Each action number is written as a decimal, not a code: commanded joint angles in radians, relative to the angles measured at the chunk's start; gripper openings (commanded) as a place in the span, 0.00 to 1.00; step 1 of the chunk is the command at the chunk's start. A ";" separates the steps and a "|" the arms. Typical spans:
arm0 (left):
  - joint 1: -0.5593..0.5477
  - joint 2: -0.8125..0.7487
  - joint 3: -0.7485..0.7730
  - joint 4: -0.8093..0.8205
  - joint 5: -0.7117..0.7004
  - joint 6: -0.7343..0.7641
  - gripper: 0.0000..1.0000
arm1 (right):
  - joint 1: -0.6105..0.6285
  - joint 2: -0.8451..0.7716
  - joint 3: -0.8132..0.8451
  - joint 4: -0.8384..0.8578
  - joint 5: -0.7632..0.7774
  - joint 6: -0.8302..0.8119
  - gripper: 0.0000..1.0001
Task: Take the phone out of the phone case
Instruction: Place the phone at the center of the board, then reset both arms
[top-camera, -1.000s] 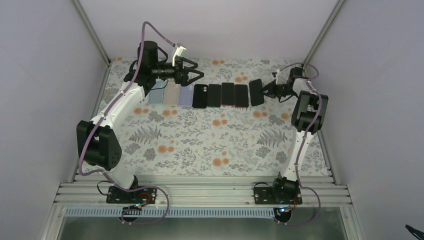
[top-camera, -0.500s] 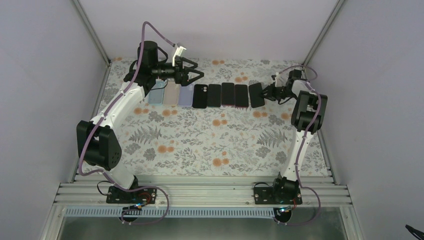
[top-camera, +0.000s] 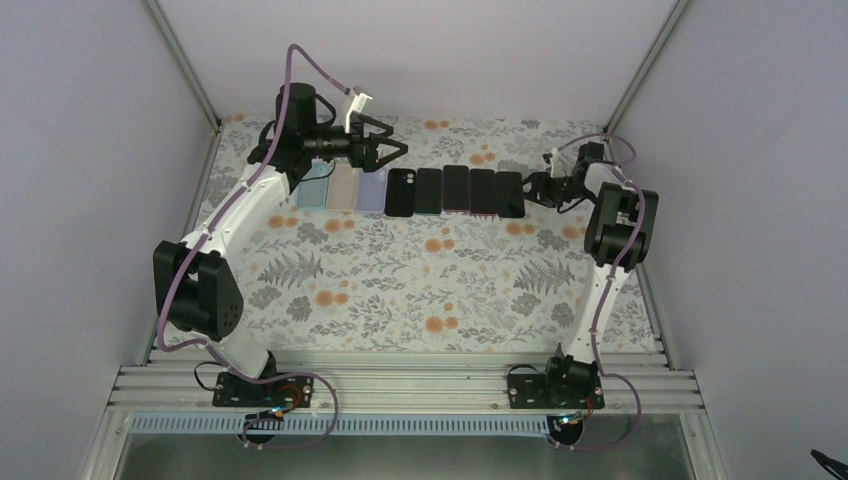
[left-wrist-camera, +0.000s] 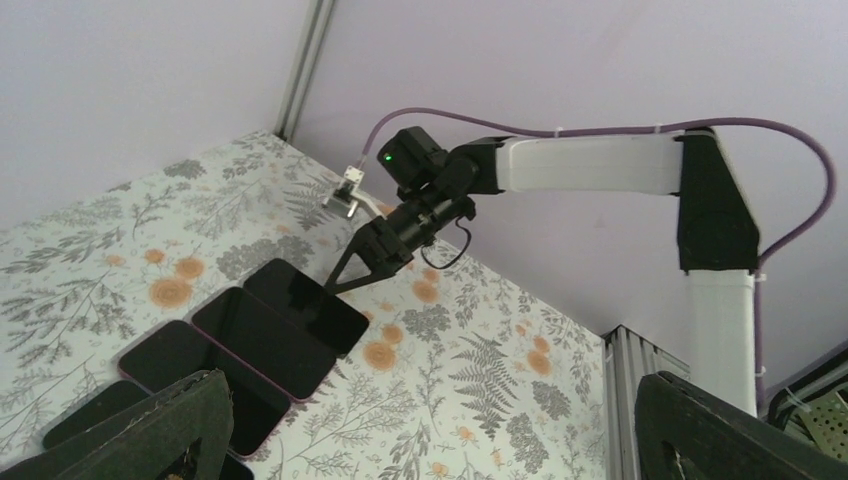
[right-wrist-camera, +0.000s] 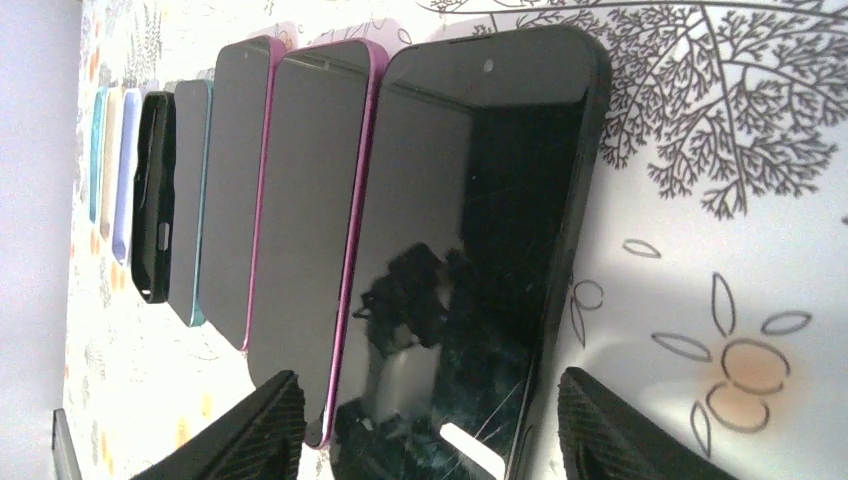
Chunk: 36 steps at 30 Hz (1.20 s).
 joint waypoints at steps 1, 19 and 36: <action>-0.001 -0.010 0.020 -0.033 -0.046 0.042 1.00 | -0.008 -0.086 -0.038 0.011 0.037 -0.022 0.65; 0.281 0.131 0.321 -0.353 -0.183 0.130 1.00 | -0.054 -0.400 0.039 -0.087 0.015 -0.175 0.99; 0.467 0.025 -0.005 -0.326 -0.452 0.299 1.00 | -0.168 -0.613 -0.220 0.109 -0.122 -0.166 0.99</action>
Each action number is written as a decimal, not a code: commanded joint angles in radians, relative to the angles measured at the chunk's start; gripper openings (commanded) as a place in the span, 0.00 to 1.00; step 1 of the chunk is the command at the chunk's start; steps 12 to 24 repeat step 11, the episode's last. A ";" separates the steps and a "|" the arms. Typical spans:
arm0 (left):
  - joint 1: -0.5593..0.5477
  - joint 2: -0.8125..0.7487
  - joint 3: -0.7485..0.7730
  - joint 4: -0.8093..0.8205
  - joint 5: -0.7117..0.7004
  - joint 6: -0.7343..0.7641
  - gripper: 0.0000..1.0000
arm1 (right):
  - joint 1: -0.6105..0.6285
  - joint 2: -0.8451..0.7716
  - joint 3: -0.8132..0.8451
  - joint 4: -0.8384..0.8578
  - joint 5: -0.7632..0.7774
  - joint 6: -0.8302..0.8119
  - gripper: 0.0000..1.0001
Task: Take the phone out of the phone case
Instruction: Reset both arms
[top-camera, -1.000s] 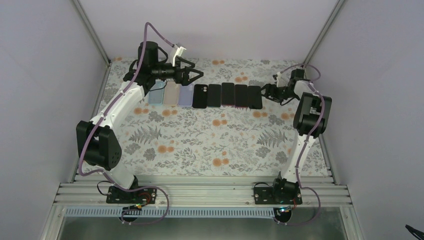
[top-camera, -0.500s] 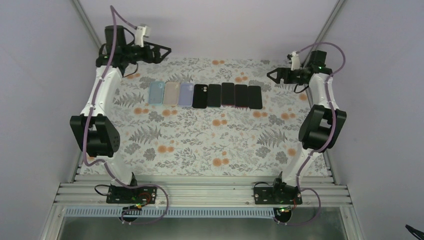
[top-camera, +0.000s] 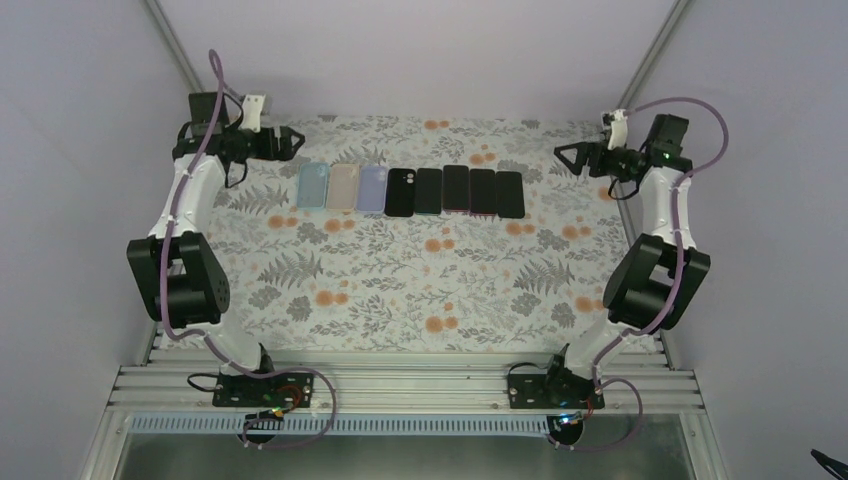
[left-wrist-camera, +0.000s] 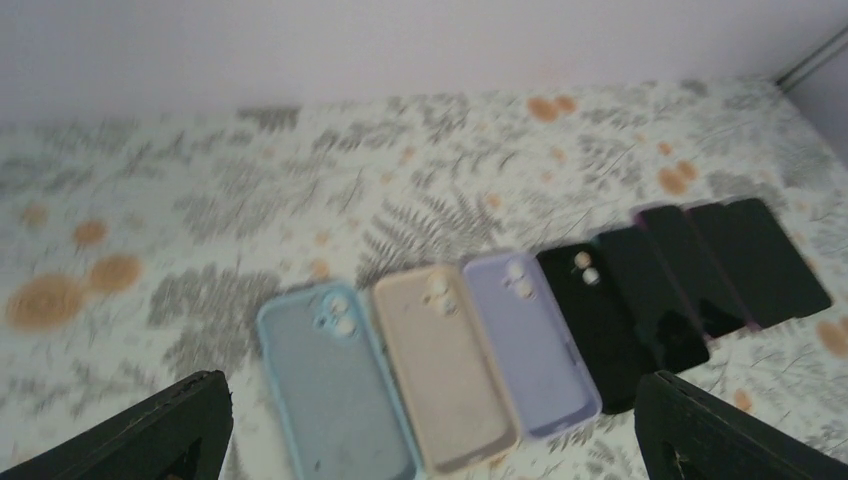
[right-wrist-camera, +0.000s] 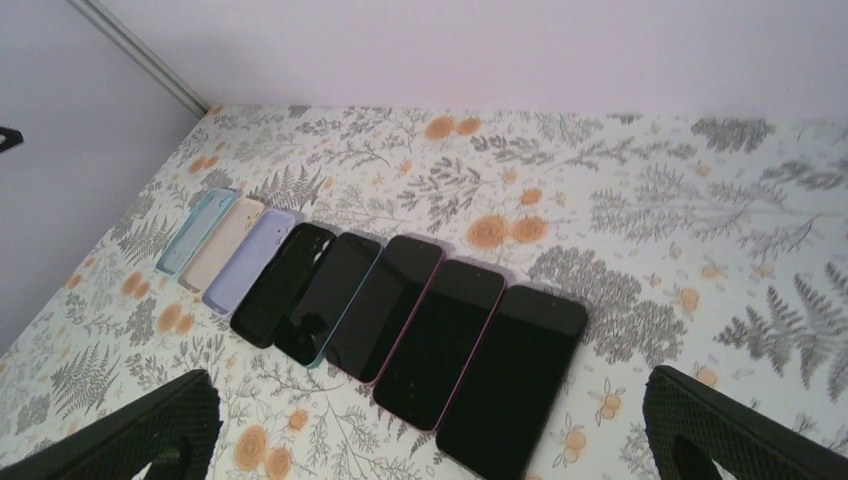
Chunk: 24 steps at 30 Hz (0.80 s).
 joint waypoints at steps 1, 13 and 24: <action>0.054 -0.044 -0.121 0.072 -0.043 0.029 1.00 | -0.023 -0.043 -0.118 0.091 -0.047 -0.013 0.99; 0.111 -0.049 -0.191 0.111 -0.013 0.025 1.00 | -0.053 -0.072 -0.286 0.180 -0.050 -0.009 0.99; 0.111 -0.049 -0.191 0.111 -0.013 0.025 1.00 | -0.053 -0.072 -0.286 0.180 -0.050 -0.009 0.99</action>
